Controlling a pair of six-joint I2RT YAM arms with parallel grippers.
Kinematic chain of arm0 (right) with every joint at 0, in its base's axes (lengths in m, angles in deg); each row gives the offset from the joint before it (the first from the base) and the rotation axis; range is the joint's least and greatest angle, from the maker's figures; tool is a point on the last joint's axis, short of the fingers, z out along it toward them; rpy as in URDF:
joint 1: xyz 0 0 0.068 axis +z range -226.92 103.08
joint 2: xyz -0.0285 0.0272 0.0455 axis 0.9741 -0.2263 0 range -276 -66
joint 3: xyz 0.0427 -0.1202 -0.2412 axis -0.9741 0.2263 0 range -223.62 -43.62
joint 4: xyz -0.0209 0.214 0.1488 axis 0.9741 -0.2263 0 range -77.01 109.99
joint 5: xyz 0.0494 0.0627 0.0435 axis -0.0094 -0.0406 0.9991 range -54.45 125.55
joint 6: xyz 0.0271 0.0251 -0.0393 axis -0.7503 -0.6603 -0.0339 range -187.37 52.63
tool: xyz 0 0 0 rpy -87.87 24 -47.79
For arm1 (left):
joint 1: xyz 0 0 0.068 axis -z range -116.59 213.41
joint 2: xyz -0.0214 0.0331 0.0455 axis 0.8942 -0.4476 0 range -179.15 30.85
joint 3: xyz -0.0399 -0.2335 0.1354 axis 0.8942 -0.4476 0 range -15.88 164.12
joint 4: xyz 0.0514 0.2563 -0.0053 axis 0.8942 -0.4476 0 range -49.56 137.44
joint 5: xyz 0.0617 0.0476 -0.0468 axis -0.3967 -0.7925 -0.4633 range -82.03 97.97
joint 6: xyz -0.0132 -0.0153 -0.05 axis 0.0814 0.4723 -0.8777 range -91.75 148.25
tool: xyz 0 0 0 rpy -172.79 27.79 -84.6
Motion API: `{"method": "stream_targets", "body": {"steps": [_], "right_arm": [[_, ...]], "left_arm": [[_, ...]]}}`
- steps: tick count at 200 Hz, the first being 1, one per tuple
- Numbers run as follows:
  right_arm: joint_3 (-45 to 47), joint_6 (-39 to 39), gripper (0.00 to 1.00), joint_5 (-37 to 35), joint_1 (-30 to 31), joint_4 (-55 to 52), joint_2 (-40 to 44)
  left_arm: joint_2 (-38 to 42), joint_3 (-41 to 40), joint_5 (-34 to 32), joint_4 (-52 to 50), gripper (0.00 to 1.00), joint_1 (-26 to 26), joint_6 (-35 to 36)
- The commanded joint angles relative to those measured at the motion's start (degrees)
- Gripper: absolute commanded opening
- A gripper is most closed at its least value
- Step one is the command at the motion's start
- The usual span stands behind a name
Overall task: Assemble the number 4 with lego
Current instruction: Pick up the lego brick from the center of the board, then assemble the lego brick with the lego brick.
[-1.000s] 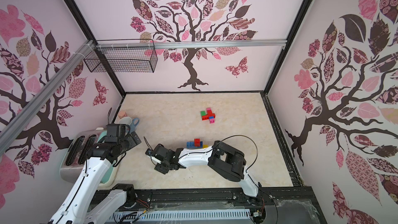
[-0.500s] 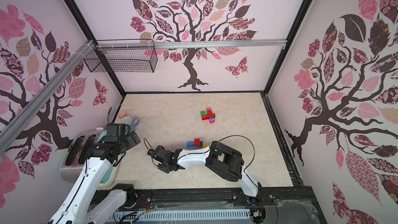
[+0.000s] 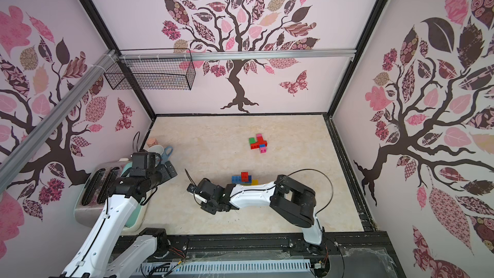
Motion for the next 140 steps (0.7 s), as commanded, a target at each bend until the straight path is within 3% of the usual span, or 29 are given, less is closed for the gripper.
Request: {"method": "stream_targets", "body": {"steps": [1,28,58,84,104,140], "right_arm": [[1.95,7.59,0.0,5.31,-2.18,-0.26,12.69],[6.13,13.1,0.0,9.85,-7.52,-5.45,23.02],[9.98,19.17,0.0,9.47,-15.53,-8.24,30.1],[7.07,25.11,0.0,13.22,-24.59,-15.45,28.61],[3.73,29.53,0.0,24.2,-32.45,-20.69,26.04],[-0.98,39.13,0.0,27.41,-33.02,-29.98,20.84]], "left_arm": [[-0.65,-2.26,7.57,3.94,0.98,0.74,0.45],[-4.45,-3.04,6.75,8.0,0.98,8.41,-2.82],[-11.46,-3.63,14.47,14.8,0.98,11.48,-6.66],[-16.78,-1.73,20.37,17.64,0.98,12.0,-5.7],[-21.59,1.37,22.17,16.13,0.98,13.61,-3.15],[-29.28,4.7,24.33,16.51,0.98,17.45,-2.14]]}}
